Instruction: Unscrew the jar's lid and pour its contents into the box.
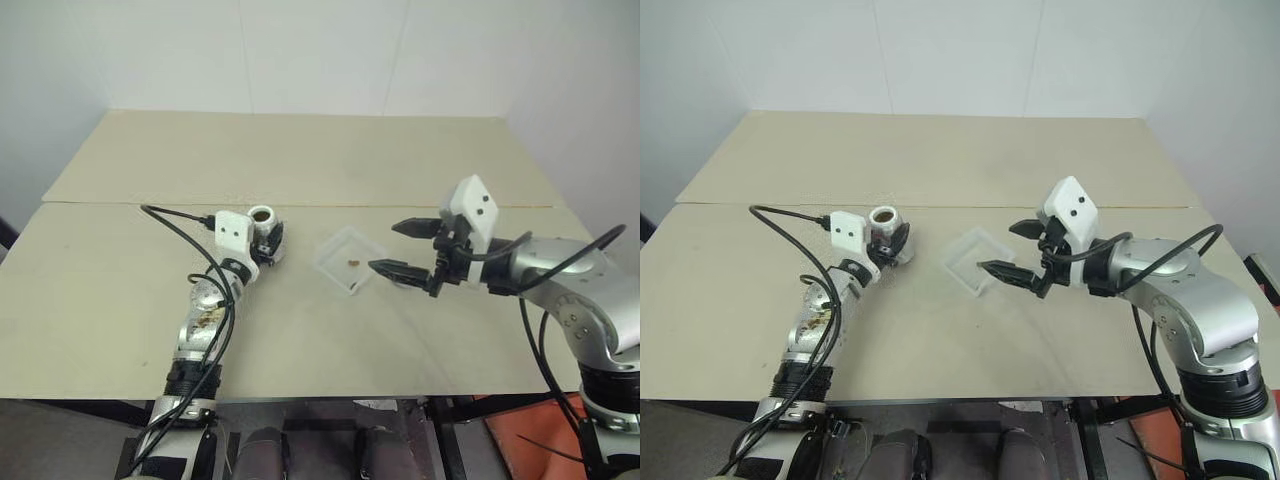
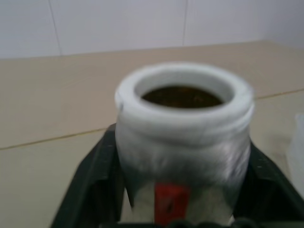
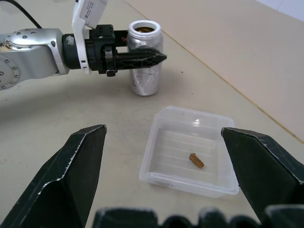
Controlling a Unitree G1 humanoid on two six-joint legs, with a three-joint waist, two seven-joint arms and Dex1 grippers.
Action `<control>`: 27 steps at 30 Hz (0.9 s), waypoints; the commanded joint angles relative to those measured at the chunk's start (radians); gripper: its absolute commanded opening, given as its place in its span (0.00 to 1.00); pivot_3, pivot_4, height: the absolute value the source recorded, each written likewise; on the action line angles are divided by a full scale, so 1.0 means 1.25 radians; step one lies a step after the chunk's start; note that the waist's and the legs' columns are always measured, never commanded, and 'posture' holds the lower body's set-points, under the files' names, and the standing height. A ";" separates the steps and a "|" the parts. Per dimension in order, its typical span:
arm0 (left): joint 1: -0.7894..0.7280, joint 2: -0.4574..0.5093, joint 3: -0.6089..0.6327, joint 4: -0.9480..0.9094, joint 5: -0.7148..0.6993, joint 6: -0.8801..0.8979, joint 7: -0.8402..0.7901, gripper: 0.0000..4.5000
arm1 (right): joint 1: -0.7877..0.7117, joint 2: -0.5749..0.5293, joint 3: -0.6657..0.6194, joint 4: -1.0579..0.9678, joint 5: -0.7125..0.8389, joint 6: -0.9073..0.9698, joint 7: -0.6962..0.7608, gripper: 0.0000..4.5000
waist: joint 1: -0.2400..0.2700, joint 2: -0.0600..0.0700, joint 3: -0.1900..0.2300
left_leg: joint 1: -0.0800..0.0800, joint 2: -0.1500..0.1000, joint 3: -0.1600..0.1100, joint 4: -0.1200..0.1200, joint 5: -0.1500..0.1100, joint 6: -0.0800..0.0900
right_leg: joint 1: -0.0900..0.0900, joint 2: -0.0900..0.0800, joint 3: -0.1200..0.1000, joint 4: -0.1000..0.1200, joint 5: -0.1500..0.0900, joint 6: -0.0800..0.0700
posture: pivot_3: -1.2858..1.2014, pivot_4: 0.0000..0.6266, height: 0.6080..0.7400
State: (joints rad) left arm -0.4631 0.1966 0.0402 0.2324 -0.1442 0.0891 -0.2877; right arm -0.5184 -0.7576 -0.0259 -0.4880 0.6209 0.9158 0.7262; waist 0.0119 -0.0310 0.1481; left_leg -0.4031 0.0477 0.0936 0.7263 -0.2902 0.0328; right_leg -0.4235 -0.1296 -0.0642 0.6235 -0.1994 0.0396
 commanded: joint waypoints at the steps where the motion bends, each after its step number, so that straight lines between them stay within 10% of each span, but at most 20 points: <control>1: 0.007 0.013 -0.008 -0.013 0.019 -0.028 -0.011 0.96 | -0.012 0.000 -0.013 -0.020 0.003 -0.015 -0.003 1.00 | 0.000 0.000 0.000 | 0.000 0.000 0.000 0.000 0.000 0.000 | 0.000 0.000 0.000 0.000 0.000 0.000 | 0.52 0.24 1.00; 18: 0.245 0.230 0.020 -0.410 -0.068 0.214 -0.191 0.99 | 0.010 -0.005 -0.031 -0.027 0.008 -0.004 -0.021 1.00 | 0.000 0.001 0.000 | 0.000 0.001 -0.005 0.000 0.000 0.000 | -0.001 0.000 0.000 -0.002 0.000 0.000 | 0.52 0.24 1.00; 27: 0.313 0.472 0.238 -0.533 -0.314 0.218 -0.508 0.99 | 0.037 -0.026 -0.037 -0.026 -0.005 -0.040 0.008 1.00 | -0.002 0.002 0.001 | -0.001 0.001 -0.005 -0.002 0.000 0.000 | -0.002 0.000 0.000 -0.004 0.000 -0.001 | 0.52 0.24 1.00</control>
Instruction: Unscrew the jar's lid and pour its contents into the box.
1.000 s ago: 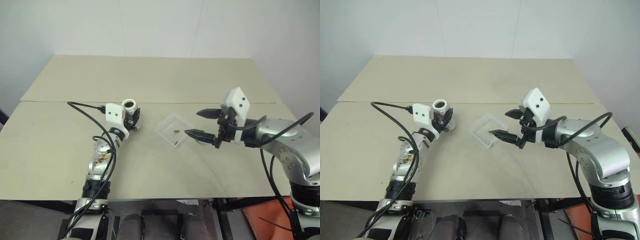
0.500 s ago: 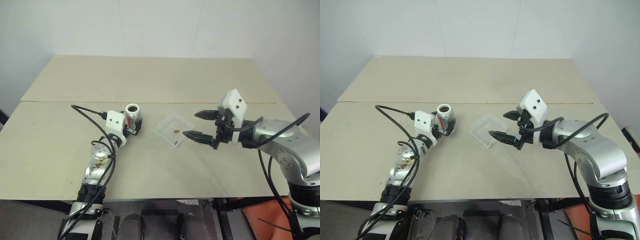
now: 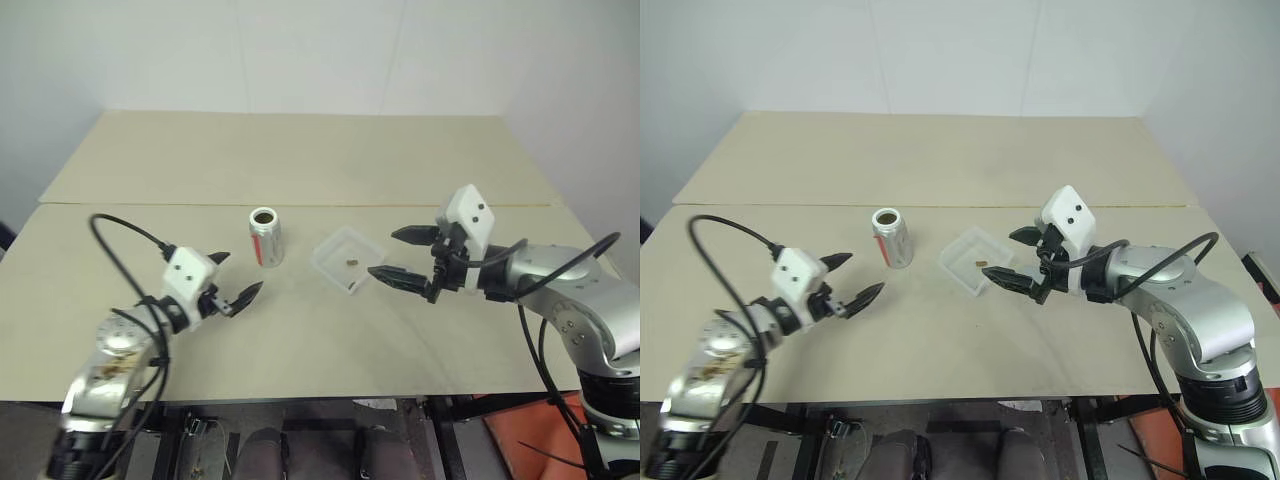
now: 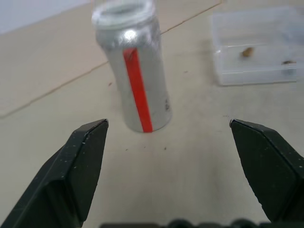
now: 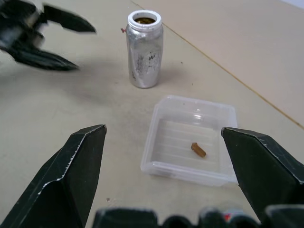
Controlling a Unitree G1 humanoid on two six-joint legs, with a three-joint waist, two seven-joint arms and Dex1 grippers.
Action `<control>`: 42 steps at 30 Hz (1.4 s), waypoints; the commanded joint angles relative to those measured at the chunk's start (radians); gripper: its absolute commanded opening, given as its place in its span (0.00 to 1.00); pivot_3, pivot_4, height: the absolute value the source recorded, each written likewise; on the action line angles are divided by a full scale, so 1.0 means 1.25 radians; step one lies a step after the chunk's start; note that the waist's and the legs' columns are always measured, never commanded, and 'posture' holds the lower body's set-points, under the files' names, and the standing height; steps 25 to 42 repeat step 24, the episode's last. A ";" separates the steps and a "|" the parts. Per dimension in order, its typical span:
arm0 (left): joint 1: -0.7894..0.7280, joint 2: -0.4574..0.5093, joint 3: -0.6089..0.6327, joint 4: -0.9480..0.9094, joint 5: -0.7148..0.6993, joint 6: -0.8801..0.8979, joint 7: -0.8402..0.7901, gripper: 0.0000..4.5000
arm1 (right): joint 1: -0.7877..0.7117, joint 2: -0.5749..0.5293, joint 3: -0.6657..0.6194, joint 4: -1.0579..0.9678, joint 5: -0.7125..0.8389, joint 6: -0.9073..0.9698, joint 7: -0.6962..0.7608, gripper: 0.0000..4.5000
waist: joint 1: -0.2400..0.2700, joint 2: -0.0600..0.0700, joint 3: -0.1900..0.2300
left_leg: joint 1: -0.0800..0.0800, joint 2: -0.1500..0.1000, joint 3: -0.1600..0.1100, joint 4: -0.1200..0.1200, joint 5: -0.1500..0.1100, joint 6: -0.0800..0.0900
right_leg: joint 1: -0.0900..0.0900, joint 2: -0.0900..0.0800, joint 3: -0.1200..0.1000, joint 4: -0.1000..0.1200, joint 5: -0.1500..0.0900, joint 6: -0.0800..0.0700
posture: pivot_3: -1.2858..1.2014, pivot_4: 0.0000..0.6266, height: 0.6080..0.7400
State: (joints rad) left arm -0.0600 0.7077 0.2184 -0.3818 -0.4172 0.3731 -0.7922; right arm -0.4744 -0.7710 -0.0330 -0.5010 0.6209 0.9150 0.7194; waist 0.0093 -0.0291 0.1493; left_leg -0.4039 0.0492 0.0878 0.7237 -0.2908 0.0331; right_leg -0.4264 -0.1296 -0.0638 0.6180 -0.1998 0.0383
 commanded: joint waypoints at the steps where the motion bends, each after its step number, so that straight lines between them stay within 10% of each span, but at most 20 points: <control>1: -0.012 0.095 0.128 -0.039 -0.128 -0.009 -0.149 0.99 | 0.005 -0.018 -0.032 -0.013 -0.009 -0.048 0.018 1.00 | 0.000 0.001 0.000 | 0.000 0.000 0.000 0.000 0.000 0.000 | 0.000 0.000 0.000 0.000 0.000 0.000 | 0.52 0.24 1.00; 8: -0.016 0.171 0.233 -0.010 -0.243 -0.013 -0.282 0.99 | 0.015 -0.041 -0.045 0.008 -0.019 -0.102 0.062 1.00 | 0.001 0.002 0.001 | 0.001 -0.001 0.002 -0.003 0.000 -0.001 | 0.001 0.000 0.000 -0.003 0.000 0.000 | 0.52 0.24 1.00; 42: -0.048 0.115 0.163 -0.028 -0.236 -0.034 -0.224 0.99 | 0.028 -0.060 -0.061 0.016 -0.020 -0.163 0.114 1.00 | 0.001 0.002 0.001 | 0.003 -0.001 0.005 -0.006 0.002 -0.002 | 0.002 0.000 0.000 -0.003 0.000 -0.001 | 0.52 0.24 1.00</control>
